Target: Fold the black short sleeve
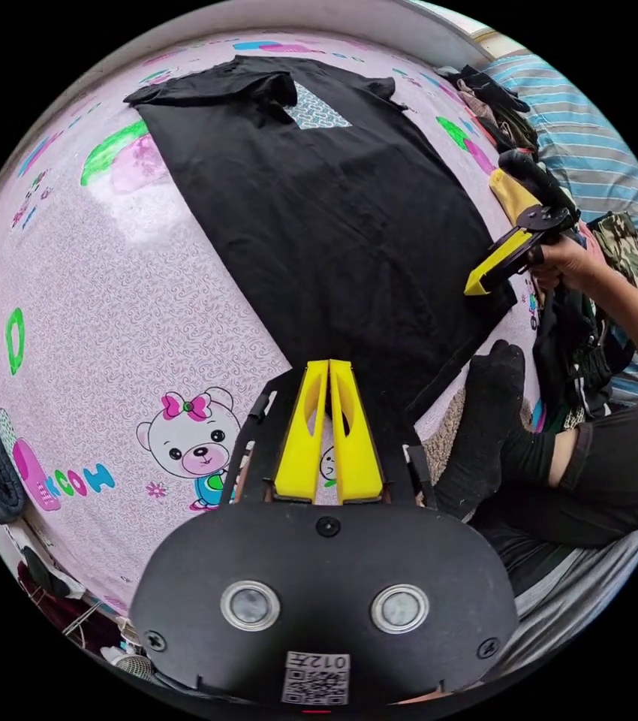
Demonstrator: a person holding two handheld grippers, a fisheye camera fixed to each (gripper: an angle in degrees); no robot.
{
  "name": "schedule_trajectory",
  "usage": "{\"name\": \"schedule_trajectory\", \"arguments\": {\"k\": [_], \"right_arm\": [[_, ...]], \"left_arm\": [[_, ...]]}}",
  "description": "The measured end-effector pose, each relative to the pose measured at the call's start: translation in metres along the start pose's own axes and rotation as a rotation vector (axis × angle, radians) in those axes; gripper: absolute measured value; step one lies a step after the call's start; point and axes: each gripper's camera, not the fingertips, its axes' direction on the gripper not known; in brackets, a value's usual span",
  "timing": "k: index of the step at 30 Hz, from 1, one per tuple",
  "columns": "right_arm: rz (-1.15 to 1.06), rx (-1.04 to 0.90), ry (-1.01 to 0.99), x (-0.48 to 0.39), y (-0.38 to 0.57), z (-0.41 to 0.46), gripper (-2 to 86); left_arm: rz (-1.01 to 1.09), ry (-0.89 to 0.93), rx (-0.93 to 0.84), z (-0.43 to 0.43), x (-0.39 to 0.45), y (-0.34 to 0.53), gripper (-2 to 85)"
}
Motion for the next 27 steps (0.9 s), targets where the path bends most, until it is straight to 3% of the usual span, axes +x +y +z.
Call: {"name": "schedule_trajectory", "arguments": {"k": [6, 9, 13, 20, 27], "right_arm": [[-0.029, 0.121, 0.065, -0.037, -0.027, -0.033, -0.8], [0.011, 0.194, 0.091, -0.038, -0.033, -0.051, -0.8], [0.129, 0.457, -0.014, -0.019, -0.019, -0.097, -0.7], [0.489, 0.977, -0.312, 0.049, 0.025, -0.141, 0.9], [0.533, 1.066, -0.409, 0.042, -0.011, -0.127, 6.7]], "left_arm": [[-0.022, -0.027, 0.058, -0.006, -0.011, -0.074, 0.7], [-0.018, -0.052, -0.068, 0.021, -0.014, -0.113, 0.7], [0.043, -0.062, -0.141, 0.027, -0.01, -0.147, 0.7], [0.091, 0.12, 0.059, -0.01, 0.001, -0.265, 0.7], [0.123, 0.186, 0.134, -0.002, 0.051, -0.387, 0.8]]}}
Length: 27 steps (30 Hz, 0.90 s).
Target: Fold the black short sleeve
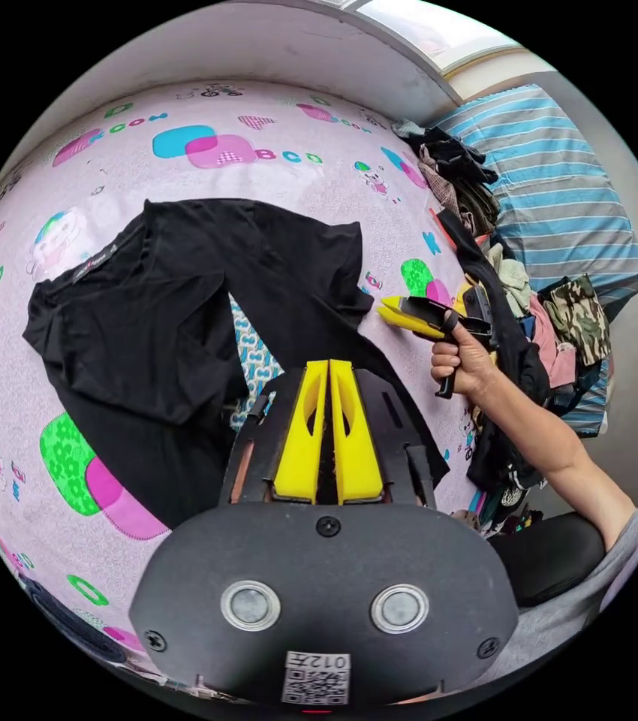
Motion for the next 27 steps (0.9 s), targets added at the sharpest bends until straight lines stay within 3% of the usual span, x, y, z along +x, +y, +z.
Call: {"name": "schedule_trajectory", "arguments": {"k": [4, 7, 11, 17, 27], "right_arm": [[-0.061, -0.031, 0.026, -0.018, 0.0, 0.034, 3.3], [-0.127, 0.088, 0.1, -0.034, 0.02, 0.028, 0.5], [-0.196, 0.184, 0.034, -0.037, 0.055, 0.009, -0.3], [-0.045, 0.177, -0.033, 0.01, 0.085, 0.013, -0.4], [-0.175, 0.126, 0.014, 0.027, 0.103, 0.026, -0.5]], "left_arm": [[0.04, -0.049, -0.025, 0.021, 0.023, -0.044, 1.1], [0.042, -0.07, -0.036, 0.038, 0.034, -0.078, 1.6], [0.05, -0.07, -0.045, 0.063, 0.053, -0.12, 2.9], [0.138, -0.185, -0.083, 0.111, 0.103, -0.167, 4.2], [0.285, -0.445, -0.093, 0.192, 0.169, -0.213, 5.6]]}}
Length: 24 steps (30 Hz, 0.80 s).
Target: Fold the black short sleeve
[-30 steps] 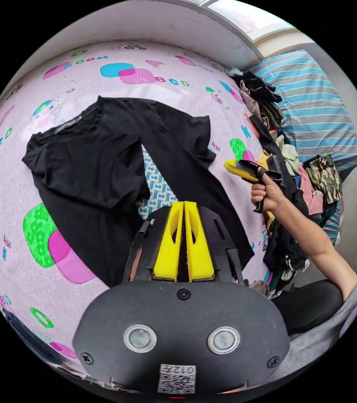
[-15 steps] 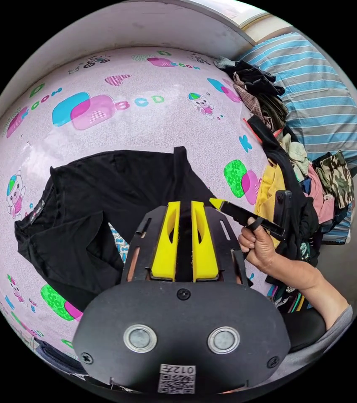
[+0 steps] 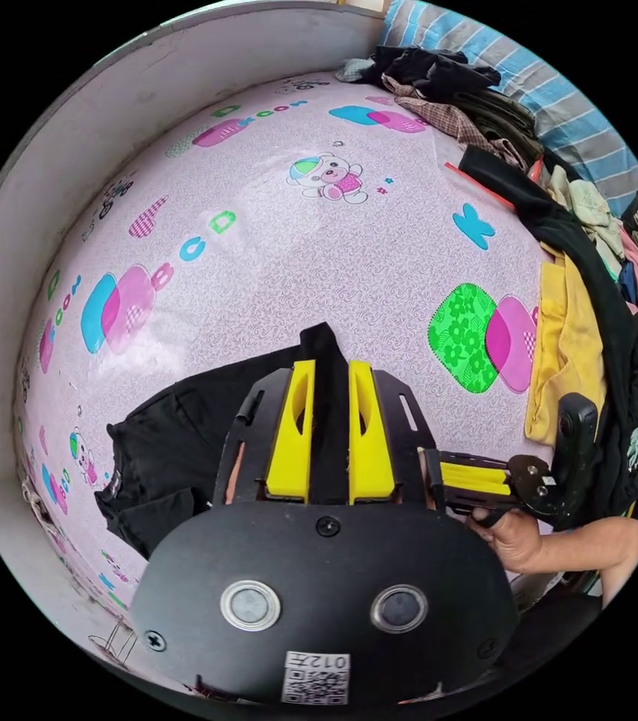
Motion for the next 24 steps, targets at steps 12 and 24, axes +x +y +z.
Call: {"name": "schedule_trajectory", "arguments": {"k": [12, 24], "right_arm": [[-0.1, -0.04, 0.027, 0.033, 0.026, 0.013, -0.5], [-0.41, -0.028, -0.005, -0.011, 0.054, 0.04, -0.4]], "left_arm": [[0.055, -0.045, -0.058, 0.021, -0.003, 0.007, 0.8], [-0.35, 0.428, 0.329, -0.11, -0.221, 0.181, 0.0]]}}
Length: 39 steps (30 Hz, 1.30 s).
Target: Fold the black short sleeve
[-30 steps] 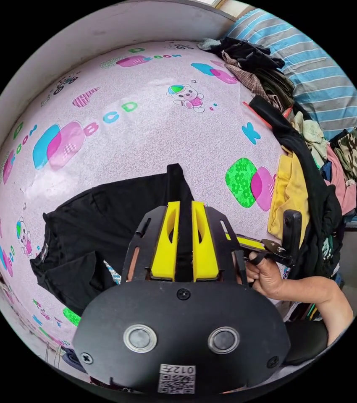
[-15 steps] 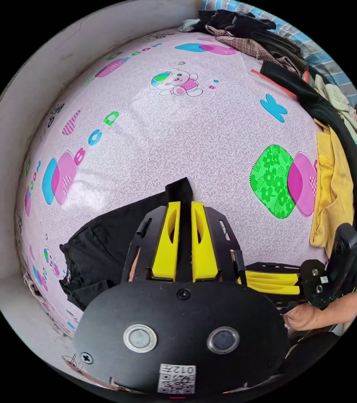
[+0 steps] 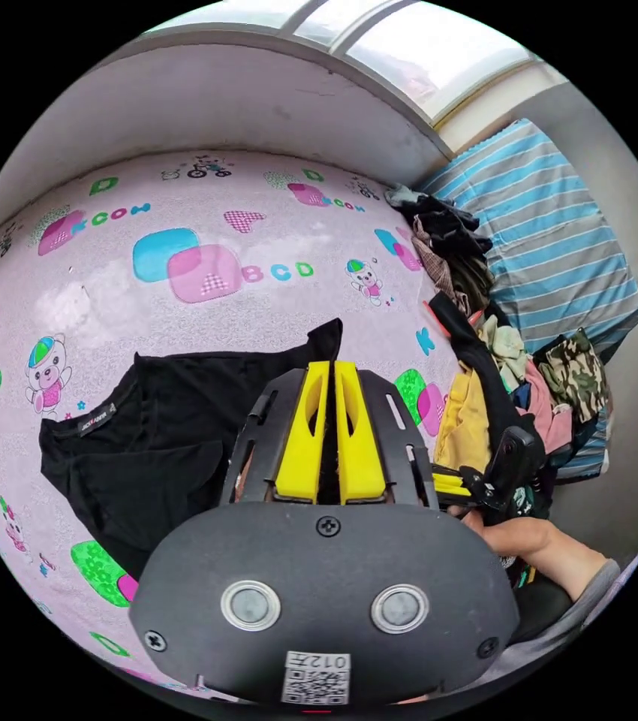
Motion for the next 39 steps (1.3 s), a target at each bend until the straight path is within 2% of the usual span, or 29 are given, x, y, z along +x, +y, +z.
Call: {"name": "schedule_trajectory", "arguments": {"k": [6, 12, 17, 24, 31, 35, 39], "right_arm": [[-0.088, -0.094, -0.035, -0.017, 0.021, 0.051, -0.5], [-0.127, -0.219, -0.046, -0.006, 0.045, 0.101, -0.4], [-0.149, -0.338, -0.001, 0.023, 0.065, 0.143, -0.4], [-0.185, -0.411, 0.057, 0.059, 0.084, 0.181, -0.3], [-0.42, -0.527, 0.193, 0.071, 0.101, 0.228, 1.9], [-0.466, -0.621, 0.1, 0.091, 0.099, 0.242, 5.5], [-0.476, -0.632, 0.037, 0.103, 0.088, 0.217, 5.4]], "left_arm": [[-0.108, 0.026, 0.141, -0.091, -0.077, 0.074, 0.0], [-0.222, 0.078, 0.268, -0.143, -0.144, 0.154, 0.0], [-0.305, 0.043, 0.288, -0.154, -0.191, 0.209, 0.0], [-0.443, 0.072, 0.324, -0.159, -0.249, 0.274, 0.2], [-0.592, 0.068, 0.305, -0.175, -0.28, 0.32, 0.7], [-0.652, 0.043, 0.312, -0.196, -0.291, 0.345, 0.9], [-0.565, 0.05, 0.303, -0.222, -0.278, 0.359, 0.9]]}}
